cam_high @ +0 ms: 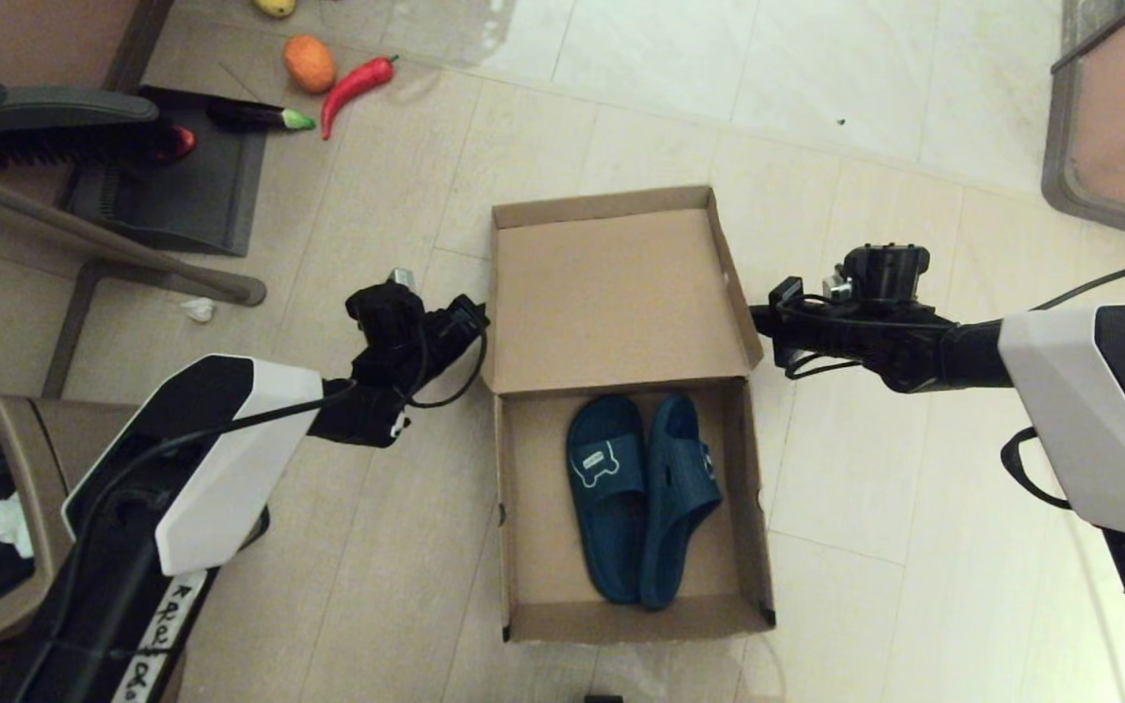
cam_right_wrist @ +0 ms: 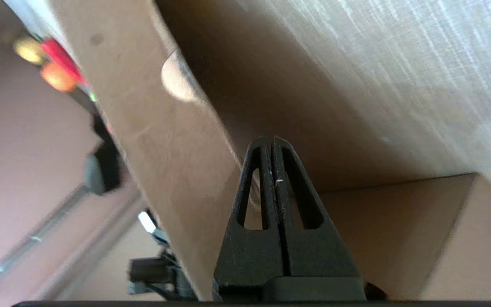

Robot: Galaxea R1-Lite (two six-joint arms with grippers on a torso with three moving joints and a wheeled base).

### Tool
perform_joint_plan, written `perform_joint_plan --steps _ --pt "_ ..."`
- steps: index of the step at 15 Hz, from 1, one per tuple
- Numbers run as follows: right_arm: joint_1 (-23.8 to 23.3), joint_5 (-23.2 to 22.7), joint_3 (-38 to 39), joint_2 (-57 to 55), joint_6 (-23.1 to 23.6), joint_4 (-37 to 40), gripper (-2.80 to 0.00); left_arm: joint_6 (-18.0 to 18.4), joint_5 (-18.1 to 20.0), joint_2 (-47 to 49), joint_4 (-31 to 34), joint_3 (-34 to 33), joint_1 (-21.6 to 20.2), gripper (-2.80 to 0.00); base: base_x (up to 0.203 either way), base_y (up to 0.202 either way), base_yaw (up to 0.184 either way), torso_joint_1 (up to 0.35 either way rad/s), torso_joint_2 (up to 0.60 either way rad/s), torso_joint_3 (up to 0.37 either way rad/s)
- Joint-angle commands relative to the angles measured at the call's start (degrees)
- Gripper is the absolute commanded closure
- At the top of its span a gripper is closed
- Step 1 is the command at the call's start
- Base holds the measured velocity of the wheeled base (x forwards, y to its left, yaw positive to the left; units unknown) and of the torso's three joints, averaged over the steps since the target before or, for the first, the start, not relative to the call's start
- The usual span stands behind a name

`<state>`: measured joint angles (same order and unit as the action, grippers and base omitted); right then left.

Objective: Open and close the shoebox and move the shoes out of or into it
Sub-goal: Close the shoe box

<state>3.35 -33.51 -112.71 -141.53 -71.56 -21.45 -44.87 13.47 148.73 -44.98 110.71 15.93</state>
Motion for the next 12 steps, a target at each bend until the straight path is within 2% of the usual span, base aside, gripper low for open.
perform_joint_plan --steps 1,3,7,10,12 --pt "0.0 -0.5 0.0 -0.2 -2.7 -1.1 0.00 -0.5 0.2 -0.5 -0.4 0.0 0.9 0.00 0.000 0.000 0.000 0.000 0.00 0.000" --pt "-0.5 -0.7 0.0 -0.2 -5.3 -2.3 0.00 -0.5 0.2 -0.7 -0.7 0.0 1.6 0.00 0.000 0.000 0.000 0.000 0.00 0.000" --pt "-1.7 -3.5 0.2 1.1 -6.5 -2.2 0.00 -0.5 -0.1 -2.0 -1.6 -0.1 2.4 0.00 0.000 0.000 0.000 0.000 0.00 0.000" --pt "-4.3 -11.4 0.3 2.7 -12.2 -3.7 0.00 -0.5 0.0 -3.3 -1.5 -0.1 2.4 0.00 0.000 0.000 0.000 0.000 0.00 0.000" --pt "-5.8 -16.2 0.2 3.4 -16.6 -8.2 0.00 -0.5 0.0 -4.4 -1.5 -0.1 2.5 0.00 0.000 0.000 0.000 0.000 0.00 0.000"
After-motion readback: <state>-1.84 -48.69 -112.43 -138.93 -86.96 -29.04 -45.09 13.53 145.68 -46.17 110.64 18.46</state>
